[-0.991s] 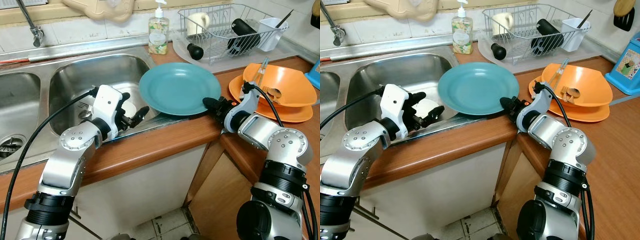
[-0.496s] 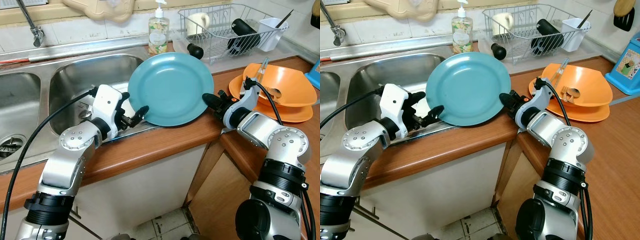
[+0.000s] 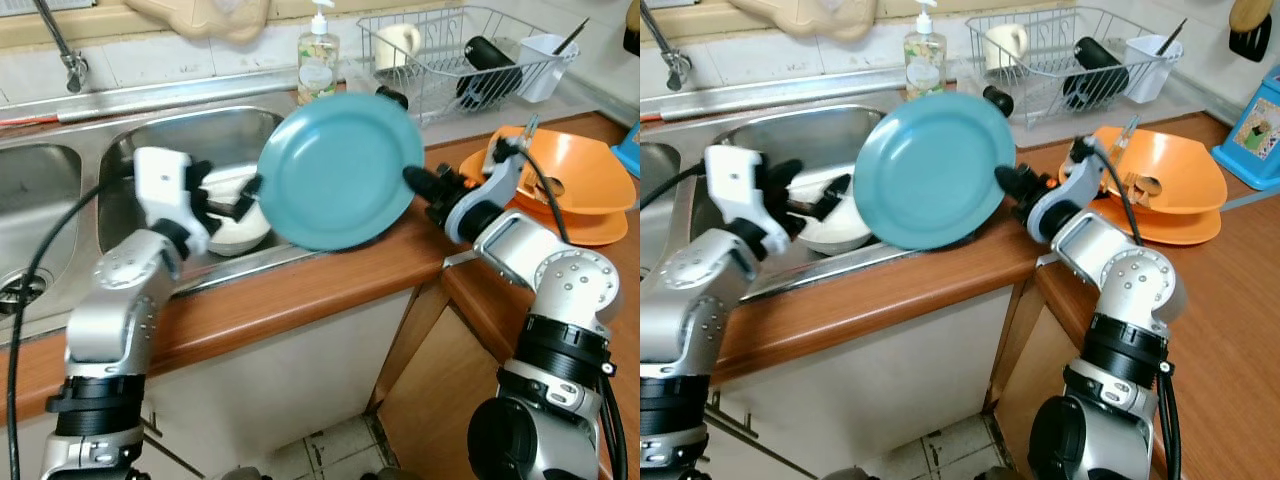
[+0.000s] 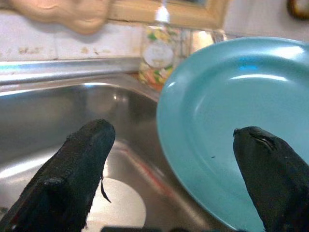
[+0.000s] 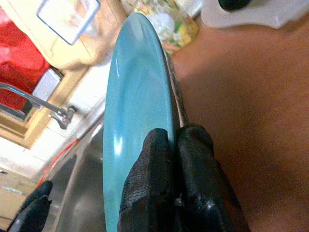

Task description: Kitchen organization

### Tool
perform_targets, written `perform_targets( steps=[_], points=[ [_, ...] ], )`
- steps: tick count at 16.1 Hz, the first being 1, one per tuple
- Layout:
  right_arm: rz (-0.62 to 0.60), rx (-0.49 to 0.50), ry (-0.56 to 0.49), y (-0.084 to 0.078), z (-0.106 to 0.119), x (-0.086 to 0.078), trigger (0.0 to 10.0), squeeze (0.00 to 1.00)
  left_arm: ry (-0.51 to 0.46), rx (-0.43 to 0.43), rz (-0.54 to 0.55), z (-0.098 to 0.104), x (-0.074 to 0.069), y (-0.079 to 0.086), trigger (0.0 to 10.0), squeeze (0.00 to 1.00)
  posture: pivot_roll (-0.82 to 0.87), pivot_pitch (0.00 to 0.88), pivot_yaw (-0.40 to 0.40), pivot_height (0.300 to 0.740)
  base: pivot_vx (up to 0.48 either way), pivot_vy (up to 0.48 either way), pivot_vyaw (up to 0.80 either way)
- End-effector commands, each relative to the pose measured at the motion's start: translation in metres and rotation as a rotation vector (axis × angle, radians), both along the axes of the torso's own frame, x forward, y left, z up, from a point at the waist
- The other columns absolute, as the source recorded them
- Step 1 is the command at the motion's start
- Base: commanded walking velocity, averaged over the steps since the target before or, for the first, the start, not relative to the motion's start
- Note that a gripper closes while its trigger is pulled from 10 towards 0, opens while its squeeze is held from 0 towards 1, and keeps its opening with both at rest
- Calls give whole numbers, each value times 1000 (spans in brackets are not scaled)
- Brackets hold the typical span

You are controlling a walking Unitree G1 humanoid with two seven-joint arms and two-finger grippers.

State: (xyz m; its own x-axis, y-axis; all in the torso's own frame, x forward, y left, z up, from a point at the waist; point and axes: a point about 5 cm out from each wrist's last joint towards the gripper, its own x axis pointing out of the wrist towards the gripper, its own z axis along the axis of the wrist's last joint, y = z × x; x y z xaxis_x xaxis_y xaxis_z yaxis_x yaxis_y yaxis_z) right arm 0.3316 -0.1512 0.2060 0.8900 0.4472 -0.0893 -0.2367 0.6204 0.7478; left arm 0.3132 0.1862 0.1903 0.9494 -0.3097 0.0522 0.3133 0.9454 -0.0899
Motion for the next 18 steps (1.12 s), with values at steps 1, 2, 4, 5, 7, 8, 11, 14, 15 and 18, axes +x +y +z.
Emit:
perform_targets(
  steps=[1,2,4,5,7,8,11,14,15,18],
  points=[
    [34,32,-118,6,24,-1,0,0,-1,-55,0,3,1,0,10000,0,-54,0,7,740,0,0,0],
    [35,38,-126,6,25,-1,0,0,4,-77,0,3,1,1,10000,0,-54,0,7,740,0,0,0],
    [36,57,-150,7,29,-1,0,0,32,-133,-2,-1,1,2,10000,0,-56,0,7,740,0,0,0],
    [36,75,-165,7,31,-2,0,0,49,-172,-19,-3,1,1,10000,0,-57,0,7,740,0,0,0],
    [64,103,-218,10,39,-4,0,0,73,-380,-123,-5,-4,-8,10000,0,-58,0,8,740,0,0,0],
    [81,105,-231,11,41,-6,0,0,79,-467,-170,-4,-6,-11,10000,0,-57,0,5,740,0,0,0],
    [126,110,-252,17,42,-9,0,0,93,-613,-266,-4,-8,-20,7255,0,-60,0,4,740,0,0,0],
    [146,112,-249,19,41,-11,0,0,63,-747,-355,0,-12,-25,0,0,-64,0,2,740,0,0,0],
    [147,113,-249,19,41,-11,0,0,57,-769,-367,1,-13,-26,0,0,-63,0,1,740,0,0,0],
    [157,112,-245,20,40,-12,0,0,27,-882,-383,-2,-16,-23,0,0,-66,0,-1,740,0,0,0]
  ],
)
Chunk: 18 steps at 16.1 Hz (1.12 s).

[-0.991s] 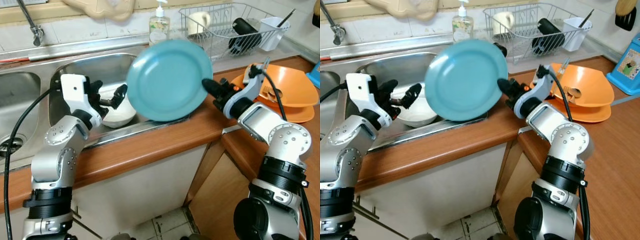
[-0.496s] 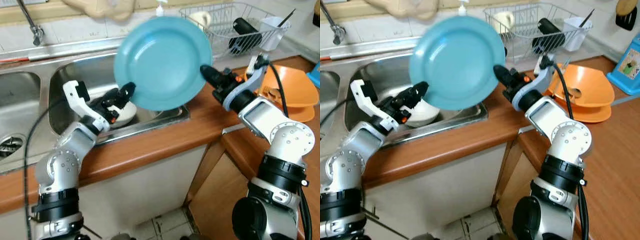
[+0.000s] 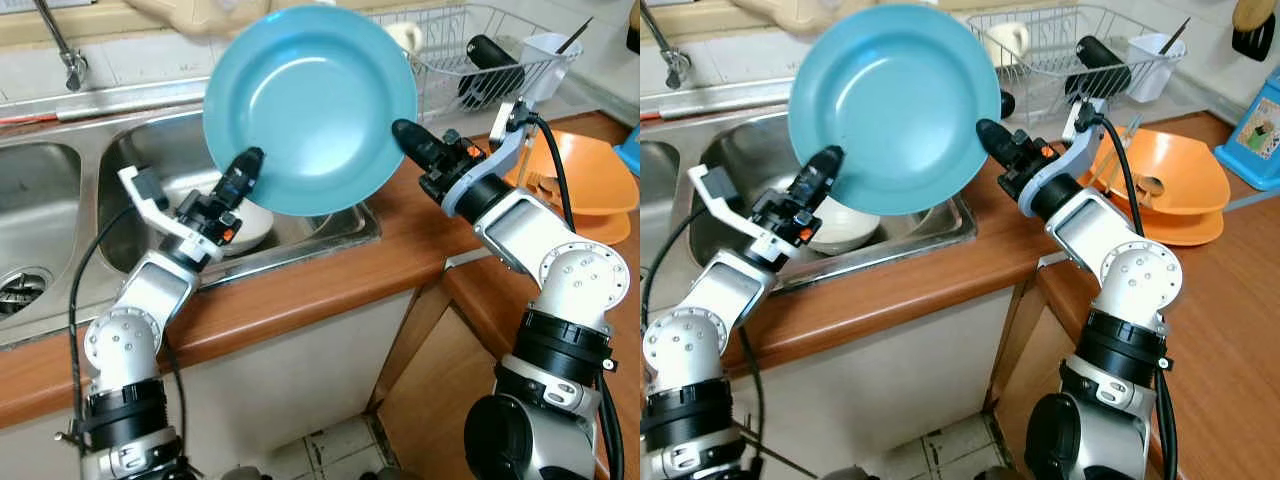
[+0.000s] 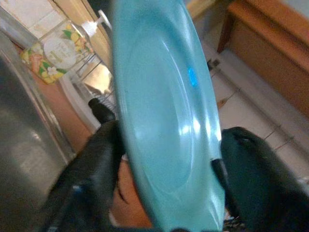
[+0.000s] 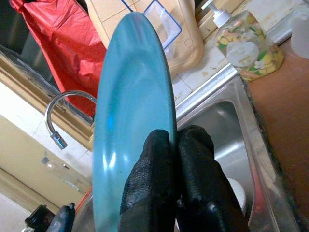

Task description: Kitchen organization

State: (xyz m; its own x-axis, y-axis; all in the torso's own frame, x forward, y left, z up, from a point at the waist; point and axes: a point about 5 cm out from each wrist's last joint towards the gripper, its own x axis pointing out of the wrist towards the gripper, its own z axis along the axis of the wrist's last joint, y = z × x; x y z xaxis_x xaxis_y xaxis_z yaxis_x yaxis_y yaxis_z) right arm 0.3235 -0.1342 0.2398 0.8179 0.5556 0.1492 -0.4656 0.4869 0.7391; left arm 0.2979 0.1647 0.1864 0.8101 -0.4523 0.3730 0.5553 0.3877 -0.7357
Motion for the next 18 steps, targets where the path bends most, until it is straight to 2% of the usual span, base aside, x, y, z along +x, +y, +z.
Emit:
perform_targets(
  steps=[1,7,10,18],
  points=[
    [26,-7,-37,4,6,-4,0,0,-21,-31,-22,2,-1,-1,0,0,-66,0,-3,740,0,0,0],
    [38,-23,-16,6,0,-7,0,0,-36,-69,-43,3,-7,-3,0,0,-67,0,-2,740,0,0,0],
    [38,-35,-5,7,-3,-7,0,0,-11,-31,-17,-2,-5,-2,0,0,-67,0,-2,740,0,0,0],
    [35,-50,-4,7,-5,-8,0,0,26,3,16,-7,-2,0,0,0,-65,0,-1,740,0,0,0]
  ],
)
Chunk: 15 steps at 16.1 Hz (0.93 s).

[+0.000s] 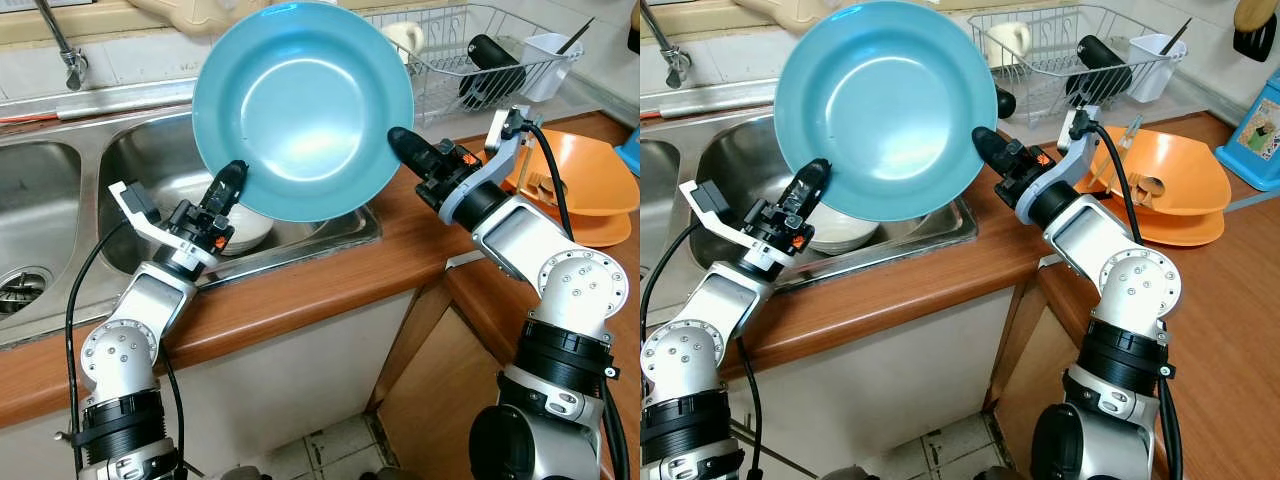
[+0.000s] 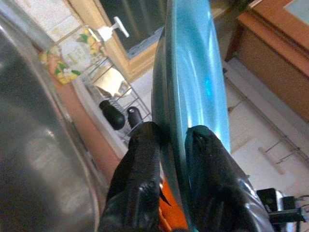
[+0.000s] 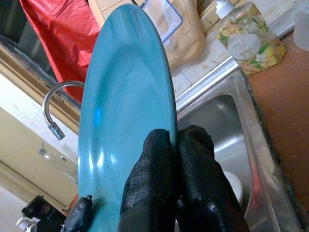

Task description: Kitchen organization

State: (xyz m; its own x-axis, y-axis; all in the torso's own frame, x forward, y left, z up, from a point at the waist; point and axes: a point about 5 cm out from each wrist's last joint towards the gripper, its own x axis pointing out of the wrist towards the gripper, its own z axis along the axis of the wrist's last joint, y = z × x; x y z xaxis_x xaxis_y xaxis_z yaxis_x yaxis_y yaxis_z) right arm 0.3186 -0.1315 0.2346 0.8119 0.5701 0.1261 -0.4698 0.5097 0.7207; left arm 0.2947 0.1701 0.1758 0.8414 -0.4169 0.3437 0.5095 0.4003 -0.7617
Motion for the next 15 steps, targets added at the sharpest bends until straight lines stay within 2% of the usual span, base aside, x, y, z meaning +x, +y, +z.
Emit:
perform_targets(
  steps=[1,6,7,8,10,11,13,14,15],
  points=[
    [24,-14,-5,5,0,-3,0,0,-6,18,-17,3,2,-5,0,0,-65,0,-1,740,0,0,0],
    [30,-32,-6,6,-2,-3,0,0,31,33,26,-2,5,-1,0,0,-60,0,0,740,0,0,0],
    [32,-36,-6,7,-2,-3,1176,0,33,26,39,-1,6,1,0,0,-60,0,0,740,0,0,0],
    [26,-53,-8,7,-3,-3,10000,0,25,9,49,1,6,3,0,0,-59,0,0,740,0,0,0],
    [4,-85,-14,6,-4,-2,10000,0,17,-3,57,3,6,5,0,0,-61,0,1,740,0,0,0],
    [-5,-91,-15,6,-5,-1,10000,1000,12,-7,64,5,6,7,0,0,-61,0,1,740,0,0,0],
    [-11,-93,-18,4,-5,-1,10000,1000,7,-19,96,8,7,14,0,0,-61,0,1,740,0,0,0],
    [-29,-133,-23,2,-6,-1,10000,1000,11,-35,121,9,8,18,0,0,-62,0,2,740,0,0,0],
    [-38,-189,-27,1,-9,-1,10000,0,15,-46,159,10,9,26,0,0,-61,0,0,740,0,0,0]
  ],
)
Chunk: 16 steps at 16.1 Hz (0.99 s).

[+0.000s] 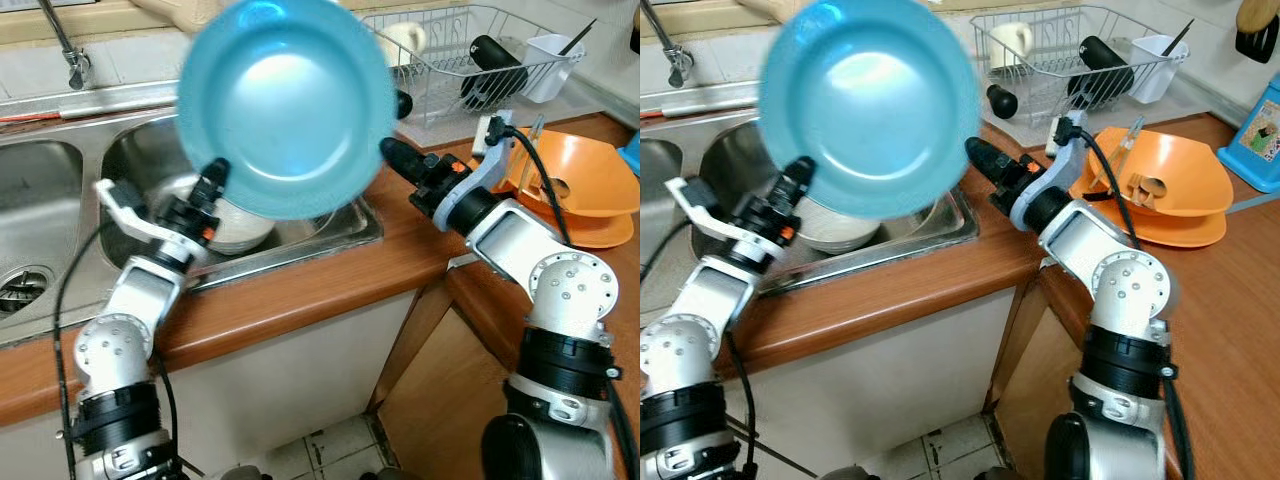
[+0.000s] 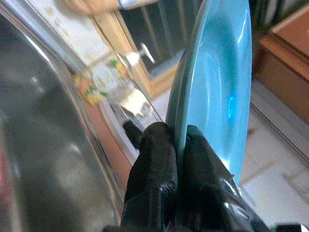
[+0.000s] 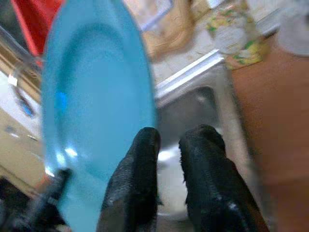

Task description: Kitchen organization

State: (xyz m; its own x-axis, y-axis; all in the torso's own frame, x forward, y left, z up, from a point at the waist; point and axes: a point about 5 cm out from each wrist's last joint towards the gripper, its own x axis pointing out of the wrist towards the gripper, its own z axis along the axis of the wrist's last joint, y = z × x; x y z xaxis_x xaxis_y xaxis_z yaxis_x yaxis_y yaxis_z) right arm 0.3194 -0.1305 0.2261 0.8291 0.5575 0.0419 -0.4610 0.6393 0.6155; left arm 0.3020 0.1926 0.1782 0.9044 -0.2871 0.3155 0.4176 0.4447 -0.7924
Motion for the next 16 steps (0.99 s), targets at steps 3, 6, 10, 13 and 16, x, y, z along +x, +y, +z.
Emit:
perform_targets(
  steps=[3,6,10,13,16],
  points=[
    [20,-69,-41,1,0,-4,10000,0,-13,-25,73,8,4,16,0,0,-61,0,0,740,0,0,0],
    [61,-309,-108,0,-4,-9,10000,0,64,81,205,3,11,35,0,0,-65,0,1,740,0,0,0],
    [184,-566,-219,13,-15,-18,10000,0,255,232,325,-10,25,50,0,0,-63,0,0,740,0,0,0],
    [276,-648,-266,22,-19,-26,10000,0,375,311,301,-20,33,45,0,0,-66,0,3,740,0,0,0],
    [349,-691,-300,28,-21,-32,10000,0,475,395,287,-29,41,40,0,0,-70,0,10,740,0,0,0]
  ],
)
